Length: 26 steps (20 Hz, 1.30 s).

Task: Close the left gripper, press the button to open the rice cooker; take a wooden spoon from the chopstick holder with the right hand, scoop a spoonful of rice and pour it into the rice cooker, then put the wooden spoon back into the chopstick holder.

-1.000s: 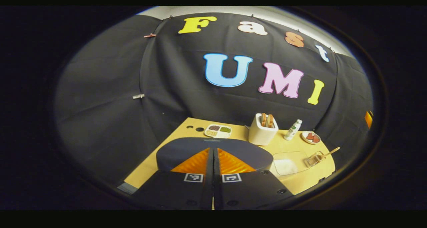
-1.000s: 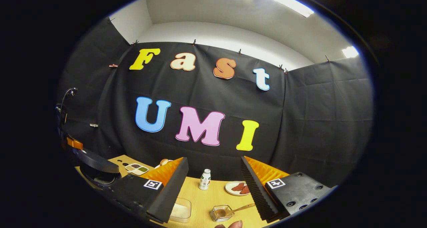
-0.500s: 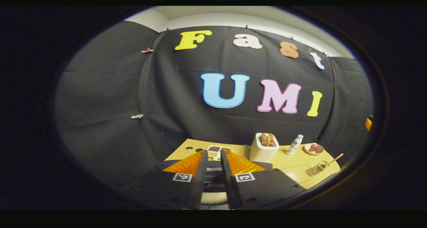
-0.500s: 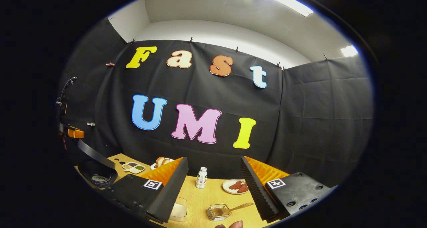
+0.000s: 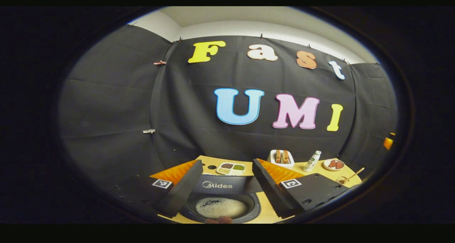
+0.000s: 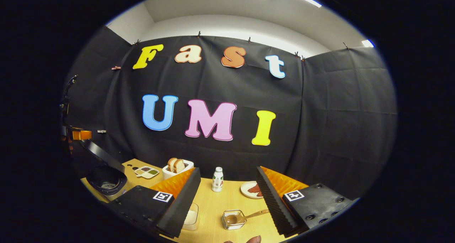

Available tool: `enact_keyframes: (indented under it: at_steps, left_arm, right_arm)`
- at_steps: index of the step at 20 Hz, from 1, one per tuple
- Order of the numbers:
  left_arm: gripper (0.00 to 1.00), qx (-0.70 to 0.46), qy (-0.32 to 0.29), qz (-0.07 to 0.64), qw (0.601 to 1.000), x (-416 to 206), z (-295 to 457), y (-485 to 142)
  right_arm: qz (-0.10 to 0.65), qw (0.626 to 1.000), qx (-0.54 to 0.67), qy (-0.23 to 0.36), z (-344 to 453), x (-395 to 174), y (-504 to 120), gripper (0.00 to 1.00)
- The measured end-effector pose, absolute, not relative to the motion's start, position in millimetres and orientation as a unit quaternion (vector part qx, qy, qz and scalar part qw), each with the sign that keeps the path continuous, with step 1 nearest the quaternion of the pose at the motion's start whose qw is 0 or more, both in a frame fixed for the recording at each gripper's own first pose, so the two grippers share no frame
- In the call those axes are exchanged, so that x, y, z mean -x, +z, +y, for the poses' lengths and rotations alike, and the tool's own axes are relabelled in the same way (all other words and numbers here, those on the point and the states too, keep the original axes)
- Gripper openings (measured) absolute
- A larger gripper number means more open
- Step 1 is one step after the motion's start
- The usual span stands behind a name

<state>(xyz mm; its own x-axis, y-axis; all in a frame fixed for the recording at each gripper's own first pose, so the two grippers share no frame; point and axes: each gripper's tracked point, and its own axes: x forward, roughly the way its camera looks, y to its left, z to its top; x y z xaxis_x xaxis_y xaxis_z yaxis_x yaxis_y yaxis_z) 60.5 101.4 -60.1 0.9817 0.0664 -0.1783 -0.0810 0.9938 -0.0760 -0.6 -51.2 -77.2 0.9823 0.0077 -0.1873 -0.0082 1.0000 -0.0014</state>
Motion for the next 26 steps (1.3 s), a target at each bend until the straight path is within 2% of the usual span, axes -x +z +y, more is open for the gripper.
enact_keyframes:
  at_steps: [9, 13, 16, 17, 19, 20, 23, 24, 25, 26]
  left_arm:
    - [0.95, 0.079, 0.082, 0.099, 0.989, -12.2, 87.4, -63.0]
    - [0.95, 0.079, 0.074, 0.117, 0.987, -1.6, 57.6, -74.2]
    - [0.95, 0.071, 0.064, 0.126, 0.987, 5.7, 34.3, -79.2]
    - [0.92, 0.07, 0.061, 0.128, 0.987, 7.3, 25.7, -80.4]
    - [0.95, 0.069, 0.054, 0.131, 0.988, 10.7, 10.7, -81.9]
    - [0.98, 0.066, 0.051, 0.133, 0.988, 12.7, 4.3, -82.1]
    - [0.95, 0.052, 0.046, 0.144, 0.987, 17.2, -13.5, -87.2]
    - [0.95, 0.05, 0.046, 0.146, 0.987, 17.2, -17.8, -87.0]
    - [0.95, 0.049, 0.046, 0.148, 0.987, 17.6, -22.4, -87.5]
    - [0.95, 0.049, 0.048, 0.149, 0.986, 16.7, -24.1, -87.5]
  right_arm:
    - [0.217, 0.975, -0.056, -0.001, -122.2, 9.1, -200.7, 0.98]
    - [0.282, 0.951, -0.123, 0.009, -128.3, 15.3, -265.4, 0.99]
    - [0.303, 0.939, -0.16, 0.013, -127.7, 7.0, -298.6, 0.96]
    - [0.311, 0.936, -0.166, 0.013, -129.0, 2.9, -310.9, 0.96]
    - [0.324, 0.928, -0.182, 0.014, -129.5, -5.7, -330.6, 0.96]
    - [0.335, 0.923, -0.192, 0.011, -128.8, -9.4, -344.3, 0.92]
    - [0.352, 0.912, -0.21, 0.009, -127.7, -23.8, -365.4, 0.87]
    - [0.356, 0.909, -0.215, 0.009, -128.2, -26.8, -373.2, 0.77]
    - [0.358, 0.908, -0.217, 0.004, -129.3, -31.8, -375.6, 0.63]
    - [0.357, 0.908, -0.218, 0.002, -130.1, -36.9, -378.8, 0.56]
